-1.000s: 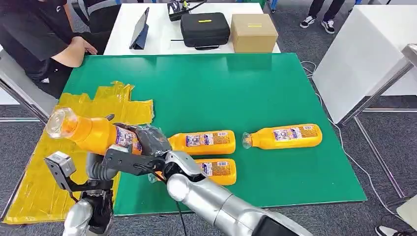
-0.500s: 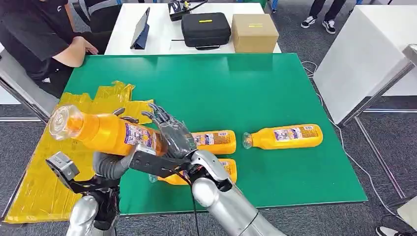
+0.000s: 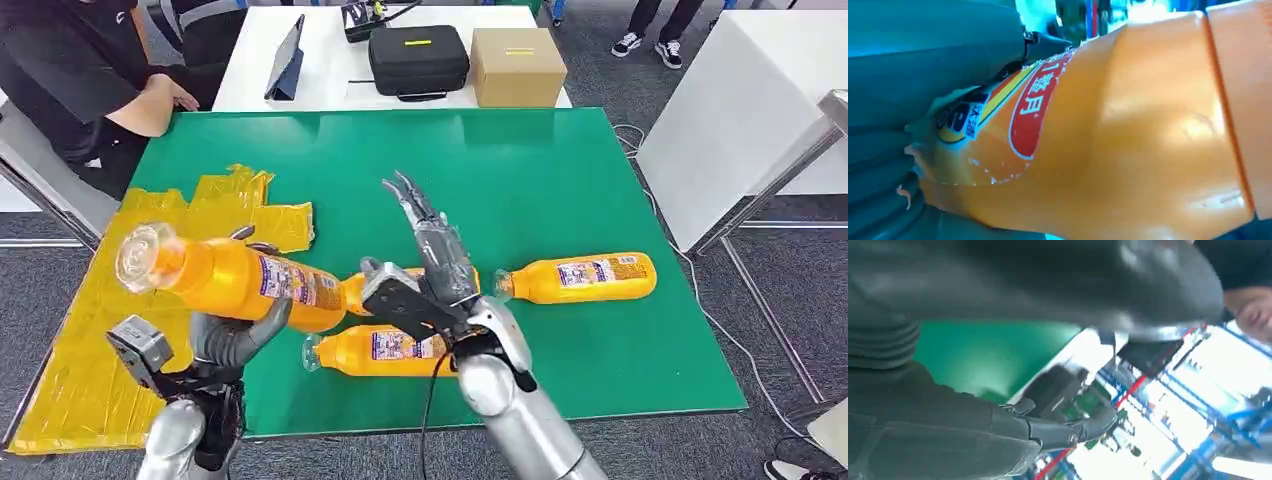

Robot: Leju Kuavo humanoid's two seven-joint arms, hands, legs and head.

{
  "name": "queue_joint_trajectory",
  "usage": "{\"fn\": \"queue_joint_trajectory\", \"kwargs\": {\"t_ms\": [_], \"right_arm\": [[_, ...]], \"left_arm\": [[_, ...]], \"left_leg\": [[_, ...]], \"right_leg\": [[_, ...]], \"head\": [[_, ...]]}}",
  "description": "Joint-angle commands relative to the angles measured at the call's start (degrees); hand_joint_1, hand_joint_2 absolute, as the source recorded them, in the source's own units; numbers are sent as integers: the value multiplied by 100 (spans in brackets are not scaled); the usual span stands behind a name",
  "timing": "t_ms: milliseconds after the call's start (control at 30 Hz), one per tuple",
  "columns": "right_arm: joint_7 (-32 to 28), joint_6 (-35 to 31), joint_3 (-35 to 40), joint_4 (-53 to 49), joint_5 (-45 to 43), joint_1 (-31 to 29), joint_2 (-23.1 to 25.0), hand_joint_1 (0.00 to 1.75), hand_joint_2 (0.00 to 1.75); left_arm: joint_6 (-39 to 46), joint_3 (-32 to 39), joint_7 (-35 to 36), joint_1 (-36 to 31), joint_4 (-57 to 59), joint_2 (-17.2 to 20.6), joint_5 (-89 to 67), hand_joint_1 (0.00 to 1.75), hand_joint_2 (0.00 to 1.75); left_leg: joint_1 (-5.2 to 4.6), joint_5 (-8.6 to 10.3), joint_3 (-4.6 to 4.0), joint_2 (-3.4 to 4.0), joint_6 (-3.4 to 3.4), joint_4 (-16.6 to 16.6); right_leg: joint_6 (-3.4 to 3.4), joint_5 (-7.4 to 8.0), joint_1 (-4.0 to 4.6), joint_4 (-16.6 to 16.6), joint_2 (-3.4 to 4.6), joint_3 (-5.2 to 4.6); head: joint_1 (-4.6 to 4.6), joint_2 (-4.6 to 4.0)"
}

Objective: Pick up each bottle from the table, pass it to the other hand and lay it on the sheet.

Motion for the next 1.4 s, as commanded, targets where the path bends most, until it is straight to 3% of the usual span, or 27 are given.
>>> {"fn": "queue_joint_trajectory", "kwargs": {"t_ms": [33, 167, 267, 367, 567, 633, 700, 900, 1400], "right_arm": [[-100, 103, -456, -795, -301, 260, -696, 0, 0], [-99, 104, -449, -764, -307, 230, -658, 0, 0], [-135, 137, -537, -820, -555, 180, -740, 0, 0], [-118, 274, -733, -930, -698, 126, -702, 0, 0], [-103, 317, -743, -945, -705, 97, -681, 0, 0], [-76, 325, -737, -887, -689, 64, -626, 0, 0], [-21, 369, -718, -793, -668, -38, -574, 0, 0], [61, 389, -612, -368, -739, -493, -563, 0, 0], [119, 450, -577, -326, -803, -603, -546, 0, 0]], "left_arm": [[771, 426, 43, -583, 990, 481, -852, 175, 175], [753, 439, 31, -583, 1013, 434, -856, 175, 175], [1404, 538, 153, -749, 1294, 563, -1564, 175, 175], [2903, 589, 270, -1208, 2062, 692, -3382, 175, 175], [2983, 582, 281, -1297, 2165, 709, -3509, 175, 175], [3769, 400, 454, -1477, 2462, 778, -4379, 175, 175], [4041, 511, 507, -1698, 2612, 725, -5150, 175, 175], [4041, 1329, 558, -2157, 2965, 160, -7384, 175, 175], [4041, 1157, 845, -2291, 3312, 163, -7788, 175, 175]], "left_leg": [[4, -7, 31, -15, -22, -5], [4, -9, 28, -5, -21, -3], [3, -6, 20, -5, -15, -4], [4, -3, 19, -4, -15, -3], [4, -8, 25, -2, -19, 0], [4, -4, 15, 4, -11, -2], [4, -5, 20, -3, -16, 0], [5, -8, 21, 1, -20, 9], [4, -5, 17, 5, -13, 2]], "right_leg": [[-8, -12, 3, -7, -18, 37], [-7, -11, 4, -4, -11, 32], [-5, -8, 3, -4, -9, 24], [-5, -6, 4, -2, -10, 22], [-6, -9, 4, 1, -5, 30], [-3, -3, 4, -1, 0, 18], [-5, -8, 3, 2, -7, 25], [-6, -9, 4, 10, -2, 25], [-1, -3, 4, 2, 2, 21]], "head": [[0, 0], [-2, 0], [-2, 0], [0, 2], [-2, 0], [-2, 2], [-2, 2], [0, 0], [-2, 0]]}}
